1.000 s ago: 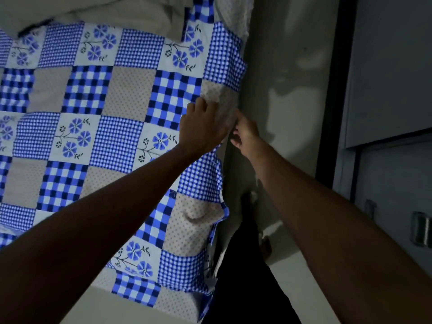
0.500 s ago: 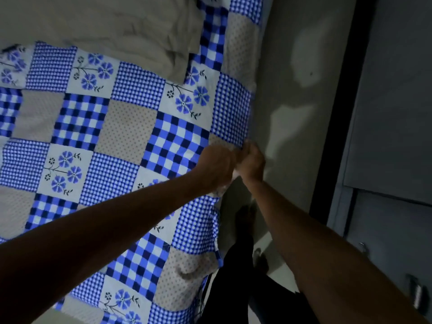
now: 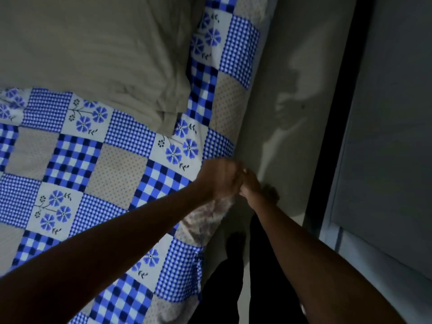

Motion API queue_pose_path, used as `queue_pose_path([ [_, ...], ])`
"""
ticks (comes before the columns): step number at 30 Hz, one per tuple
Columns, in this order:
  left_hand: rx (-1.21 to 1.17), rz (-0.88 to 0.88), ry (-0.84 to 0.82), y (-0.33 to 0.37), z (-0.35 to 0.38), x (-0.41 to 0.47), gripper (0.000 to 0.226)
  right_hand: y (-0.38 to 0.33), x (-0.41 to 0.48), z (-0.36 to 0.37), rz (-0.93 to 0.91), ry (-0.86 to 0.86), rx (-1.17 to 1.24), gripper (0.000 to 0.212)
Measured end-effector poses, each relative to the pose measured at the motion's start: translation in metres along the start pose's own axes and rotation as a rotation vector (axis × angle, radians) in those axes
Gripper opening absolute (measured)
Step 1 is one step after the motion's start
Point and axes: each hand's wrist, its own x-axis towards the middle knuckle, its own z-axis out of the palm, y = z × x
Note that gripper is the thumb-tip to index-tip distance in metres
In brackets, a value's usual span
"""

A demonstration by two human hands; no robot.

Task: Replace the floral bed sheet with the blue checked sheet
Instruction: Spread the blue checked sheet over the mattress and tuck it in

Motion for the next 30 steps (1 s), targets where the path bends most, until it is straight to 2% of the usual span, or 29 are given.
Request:
queue_pose_path([
  [1, -0.065, 0.009, 0.115, -0.008, -0.013, 0.015, 0.041, -0.019, 0.011, -0.007, -0.004, 0.029, 0.037, 0.017],
  [4, -0.160, -0.011, 0.340, -0.041, -0.043, 0.075, 0.055, -0.084, 0.063, -0.026, -0.044, 0.162, 0.204, 0.040],
  [6, -0.164, -0.108, 0.407, -0.064, -0.060, 0.116, 0.067, -0.126, 0.109, -0.034, -0.083, 0.184, 0.362, 0.057],
  [8, -0.126, -0.192, 0.394, -0.079, -0.076, 0.151, 0.069, -0.180, 0.120, -0.042, -0.132, 0.203, 0.394, 0.069],
  [11, -0.083, -0.229, 0.282, -0.081, -0.080, 0.187, 0.063, -0.238, 0.115, -0.053, -0.308, 0.266, 0.233, 0.050],
  [14, -0.069, -0.234, 0.271, -0.075, -0.072, 0.199, 0.057, -0.252, 0.121, -0.058, -0.465, 0.322, 0.107, 0.034],
  [16, -0.055, -0.245, 0.269, -0.073, -0.068, 0.202, 0.056, -0.250, 0.124, -0.066, -0.495, 0.316, 0.041, 0.032],
  [19, 0.005, -0.127, 0.228, -0.064, -0.067, 0.205, 0.057, -0.241, 0.133, -0.079, -0.596, 0.475, -0.008, 0.040],
  [20, 0.007, -0.094, 0.208, -0.062, -0.069, 0.208, 0.058, -0.239, 0.136, -0.081, -0.588, 0.506, 0.003, 0.042],
  [21, -0.005, -0.075, 0.193, -0.059, -0.072, 0.212, 0.058, -0.239, 0.137, -0.081, -0.547, 0.469, 0.042, 0.038],
  [23, -0.069, -0.041, 0.179, -0.053, -0.081, 0.222, 0.058, -0.241, 0.131, -0.076, -0.471, 0.298, 0.140, 0.018],
  [26, -0.183, -0.012, 0.239, -0.050, -0.100, 0.243, 0.056, -0.243, 0.131, -0.066, -0.506, 0.295, 0.079, 0.031],
  [30, -0.244, -0.184, 0.390, -0.076, -0.127, 0.285, 0.058, -0.248, 0.148, -0.075, -0.529, 0.355, -0.075, 0.035],
])
